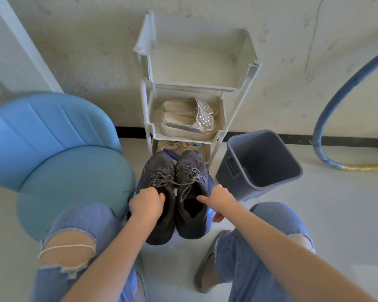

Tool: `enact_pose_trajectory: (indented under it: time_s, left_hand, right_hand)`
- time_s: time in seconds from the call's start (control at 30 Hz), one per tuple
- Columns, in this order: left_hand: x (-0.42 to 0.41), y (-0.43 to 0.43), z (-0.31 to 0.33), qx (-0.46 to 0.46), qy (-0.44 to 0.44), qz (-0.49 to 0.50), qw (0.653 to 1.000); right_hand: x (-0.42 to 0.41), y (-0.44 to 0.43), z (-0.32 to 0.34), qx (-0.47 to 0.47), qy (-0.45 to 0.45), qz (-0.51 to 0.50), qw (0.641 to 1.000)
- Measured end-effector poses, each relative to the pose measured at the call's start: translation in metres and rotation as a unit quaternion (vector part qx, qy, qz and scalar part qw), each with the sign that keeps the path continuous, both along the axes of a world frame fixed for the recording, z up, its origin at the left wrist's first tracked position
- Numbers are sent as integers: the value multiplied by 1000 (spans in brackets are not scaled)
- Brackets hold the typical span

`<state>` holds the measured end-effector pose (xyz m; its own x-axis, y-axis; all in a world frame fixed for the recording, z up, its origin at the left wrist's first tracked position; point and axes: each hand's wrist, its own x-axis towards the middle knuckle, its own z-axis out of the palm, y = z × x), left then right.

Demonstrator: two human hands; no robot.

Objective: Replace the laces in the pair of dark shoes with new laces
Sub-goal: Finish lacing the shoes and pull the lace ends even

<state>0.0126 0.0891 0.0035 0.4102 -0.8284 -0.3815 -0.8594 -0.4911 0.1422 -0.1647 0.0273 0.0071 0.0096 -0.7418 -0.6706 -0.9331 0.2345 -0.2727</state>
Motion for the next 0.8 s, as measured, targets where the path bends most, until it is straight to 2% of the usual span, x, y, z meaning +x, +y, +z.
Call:
enact_pose_trajectory:
  time_s: [0.03, 0.07, 0.13, 0.2, 0.27, 0.33, 0.4, 0.53, 0.67, 0.73, 0.8]
  left_hand:
    - [3, 2, 0, -5, -30, -11, 999]
    - [8, 5, 0, -12, -48, -10, 999]
    - [16, 9, -1, -5, -42, 19, 999]
    - [21, 12, -1, 20, -24, 27, 999]
    - [17, 13, -1, 5, -18, 4, 1000]
    - [11, 12, -2, -33, -10, -3, 999]
    - [6, 11, -6, -26, 32, -1, 999]
    - [-8, 2, -14, 24, 174, 4, 984]
    - [-12, -6, -16, -3, 193, 25, 981]
    - [-6, -3, -15, -26, 127, 21, 991]
    - [5, 2, -11, -62, 19, 16, 998]
  right_hand:
    - [-1, 2, 1, 18, 7, 11, 1000]
    - [1, 4, 2, -10, 27, 42, 999]
    - [11, 7, 4, -134, 63, 115, 982]
    - [24, 11, 3, -182, 13, 141, 973]
    - [33, 14, 1, -113, -65, 124, 984]
    - [41, 17, -3, -46, -102, 110, 988]
    - [51, 19, -7, -27, -70, 121, 990]
    - [66, 21, -18, -33, -19, 120, 992]
    - [67, 23, -25, -49, -41, 109, 992]
    - [58, 21, -23, -48, -67, 95, 992]
    - [43, 16, -19, -106, -52, 77, 990]
